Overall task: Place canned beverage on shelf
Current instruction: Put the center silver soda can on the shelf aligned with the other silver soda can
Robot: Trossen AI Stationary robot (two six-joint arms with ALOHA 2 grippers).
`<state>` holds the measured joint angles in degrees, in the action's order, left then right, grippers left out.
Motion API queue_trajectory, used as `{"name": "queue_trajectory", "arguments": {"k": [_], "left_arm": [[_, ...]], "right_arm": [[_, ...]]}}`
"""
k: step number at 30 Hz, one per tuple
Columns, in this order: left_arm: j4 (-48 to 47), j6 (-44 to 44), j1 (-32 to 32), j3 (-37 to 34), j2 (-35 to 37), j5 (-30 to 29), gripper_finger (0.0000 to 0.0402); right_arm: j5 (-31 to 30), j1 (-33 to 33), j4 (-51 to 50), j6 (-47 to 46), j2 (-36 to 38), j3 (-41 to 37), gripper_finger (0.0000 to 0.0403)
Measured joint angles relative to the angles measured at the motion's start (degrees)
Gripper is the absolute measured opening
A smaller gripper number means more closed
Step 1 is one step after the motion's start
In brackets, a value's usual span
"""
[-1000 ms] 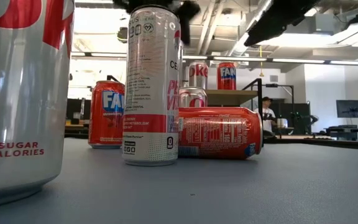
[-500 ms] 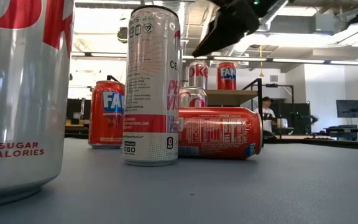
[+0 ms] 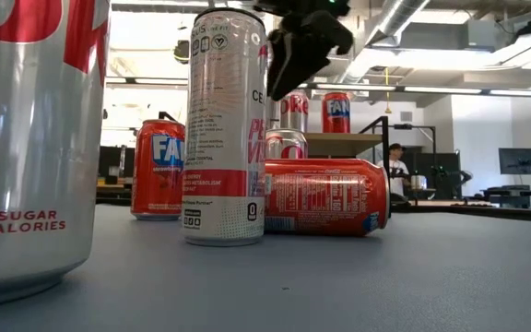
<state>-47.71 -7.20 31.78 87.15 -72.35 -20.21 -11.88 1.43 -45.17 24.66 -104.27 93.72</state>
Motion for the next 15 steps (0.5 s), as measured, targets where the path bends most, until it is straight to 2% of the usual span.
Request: {"name": "queue_trajectory", "arguments": {"k": [7, 15], "left_arm": [[0.76, 4.26, 3.78, 0.05, 2.05, -2.04, 0.0329], [0.45, 6.26, 6.18, 0.05, 2.39, -2.65, 0.0329]], "right_arm": [[-0.28, -0.89, -7.82, 4.6, -4.86, 9.7, 0.0257], [-1.56, -2.12, -10.61, 1.69, -3.67, 11.12, 0.0256]]}}
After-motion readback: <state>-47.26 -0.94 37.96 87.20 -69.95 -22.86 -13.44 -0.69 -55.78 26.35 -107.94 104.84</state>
